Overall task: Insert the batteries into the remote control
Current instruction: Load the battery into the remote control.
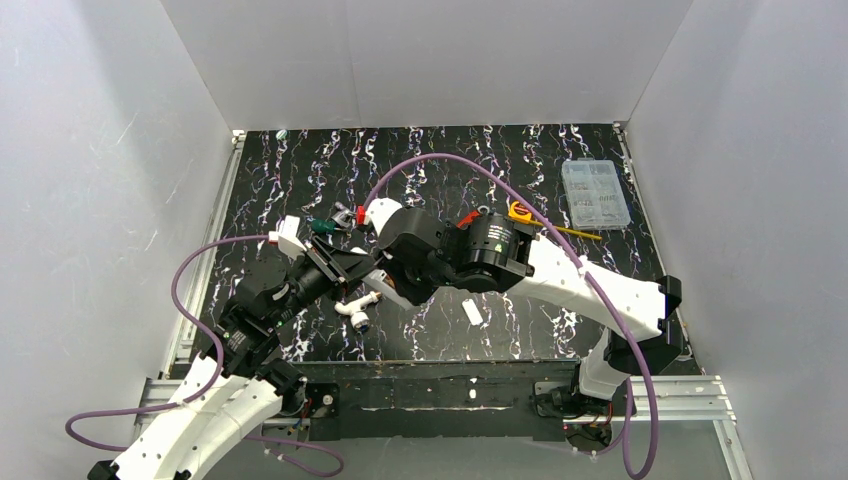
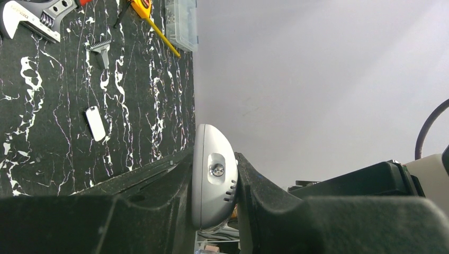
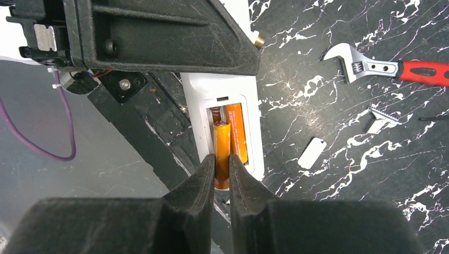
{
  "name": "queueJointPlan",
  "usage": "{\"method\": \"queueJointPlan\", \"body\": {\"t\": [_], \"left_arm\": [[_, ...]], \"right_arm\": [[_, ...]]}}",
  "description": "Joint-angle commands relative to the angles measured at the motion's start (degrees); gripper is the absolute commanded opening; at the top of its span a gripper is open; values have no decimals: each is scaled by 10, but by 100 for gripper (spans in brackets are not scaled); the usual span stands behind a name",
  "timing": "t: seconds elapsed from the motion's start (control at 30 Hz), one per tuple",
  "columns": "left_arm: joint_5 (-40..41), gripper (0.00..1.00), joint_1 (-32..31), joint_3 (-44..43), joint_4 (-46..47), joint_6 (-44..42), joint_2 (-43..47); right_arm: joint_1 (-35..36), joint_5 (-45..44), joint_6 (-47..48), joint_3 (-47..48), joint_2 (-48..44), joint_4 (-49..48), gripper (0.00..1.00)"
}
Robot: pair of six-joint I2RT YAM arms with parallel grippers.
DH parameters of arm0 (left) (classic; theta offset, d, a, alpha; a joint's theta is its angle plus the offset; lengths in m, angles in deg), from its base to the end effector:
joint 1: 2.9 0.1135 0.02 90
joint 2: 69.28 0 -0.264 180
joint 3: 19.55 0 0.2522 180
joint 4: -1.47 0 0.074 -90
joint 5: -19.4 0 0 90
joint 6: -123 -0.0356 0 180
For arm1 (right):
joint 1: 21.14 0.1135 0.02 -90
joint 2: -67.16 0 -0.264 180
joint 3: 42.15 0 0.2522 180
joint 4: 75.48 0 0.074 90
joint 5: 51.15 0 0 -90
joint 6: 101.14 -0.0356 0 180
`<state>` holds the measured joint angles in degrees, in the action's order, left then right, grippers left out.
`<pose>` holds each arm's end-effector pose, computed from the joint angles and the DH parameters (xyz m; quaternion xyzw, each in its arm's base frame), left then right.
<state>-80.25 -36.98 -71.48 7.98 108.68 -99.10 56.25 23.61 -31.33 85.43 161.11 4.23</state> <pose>0.0964 -0.0724 0.3920 -0.1130 0.5011 -0.7256 0.4578 0.0797 0.3135 0.4385 -0.3965 0.8308 0.1978 0.3367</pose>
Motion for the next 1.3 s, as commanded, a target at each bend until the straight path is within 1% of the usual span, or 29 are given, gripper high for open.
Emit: {"method": "queueJointPlan", "body": {"t": [0.0, 0.27, 0.5, 0.6, 0.8, 0.97, 1.13, 1.27], "left_arm": [[-12, 0, 2, -3, 46, 6, 11], [-9, 0, 2, 2, 49, 7, 16], [-8, 0, 2, 7, 50, 8, 17], [-9, 0, 2, 9, 53, 10, 16], [-7, 0, 2, 14, 50, 13, 20], [-10, 0, 2, 17, 59, 17, 16], [-15, 0, 2, 13, 62, 21, 12], [-19, 0, 2, 12, 69, 31, 8]], "right_arm": [[3, -5, 7, 26, 6, -11, 21], [3, -7, 7, 25, 8, -9, 33], [3, -7, 7, 34, 8, -11, 37], [3, -6, 6, 46, 9, -10, 41], [3, 0, 5, 61, 7, -6, 45], [3, -2, 5, 23, -20, -44, 45], [-5, -28, -23, 20, -29, -48, 47], [-19, -17, -14, -29, -73, -80, 49]]}}
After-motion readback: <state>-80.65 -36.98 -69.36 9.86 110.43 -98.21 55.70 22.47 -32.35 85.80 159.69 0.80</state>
